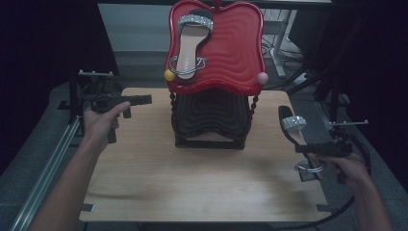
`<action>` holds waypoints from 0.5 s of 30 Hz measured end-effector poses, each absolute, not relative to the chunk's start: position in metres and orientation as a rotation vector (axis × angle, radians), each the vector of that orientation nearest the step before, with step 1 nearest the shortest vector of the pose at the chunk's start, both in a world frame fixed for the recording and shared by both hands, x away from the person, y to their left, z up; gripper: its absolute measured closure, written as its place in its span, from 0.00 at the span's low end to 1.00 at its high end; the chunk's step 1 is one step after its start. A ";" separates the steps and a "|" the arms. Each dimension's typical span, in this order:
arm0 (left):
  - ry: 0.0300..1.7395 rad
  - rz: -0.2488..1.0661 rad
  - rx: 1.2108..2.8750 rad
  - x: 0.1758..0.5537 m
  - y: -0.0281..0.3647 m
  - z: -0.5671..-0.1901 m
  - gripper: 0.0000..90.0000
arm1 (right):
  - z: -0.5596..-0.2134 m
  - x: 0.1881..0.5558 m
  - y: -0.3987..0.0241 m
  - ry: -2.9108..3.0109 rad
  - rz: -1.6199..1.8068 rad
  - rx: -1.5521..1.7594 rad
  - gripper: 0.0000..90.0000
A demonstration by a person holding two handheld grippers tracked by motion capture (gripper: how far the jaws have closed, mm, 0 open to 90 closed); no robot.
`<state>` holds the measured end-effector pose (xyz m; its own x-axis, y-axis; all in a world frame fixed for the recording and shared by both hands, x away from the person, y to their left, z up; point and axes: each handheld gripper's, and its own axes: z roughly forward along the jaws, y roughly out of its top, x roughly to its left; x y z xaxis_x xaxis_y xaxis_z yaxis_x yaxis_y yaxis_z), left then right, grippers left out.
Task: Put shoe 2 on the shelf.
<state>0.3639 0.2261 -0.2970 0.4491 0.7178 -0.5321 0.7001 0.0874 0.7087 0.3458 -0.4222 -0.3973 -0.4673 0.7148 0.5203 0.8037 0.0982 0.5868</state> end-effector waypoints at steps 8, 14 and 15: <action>1.252 0.024 1.623 0.364 0.225 -0.295 0.36 | -0.358 0.363 -0.424 -2.222 -1.398 -1.574 0.47; 1.248 0.019 1.624 0.364 0.224 -0.293 0.36 | -0.322 0.377 -0.418 -2.200 -1.466 -1.550 0.47; 1.247 0.019 1.624 0.364 0.224 -0.293 0.36 | -0.317 0.379 -0.417 -2.196 -1.476 -1.550 0.47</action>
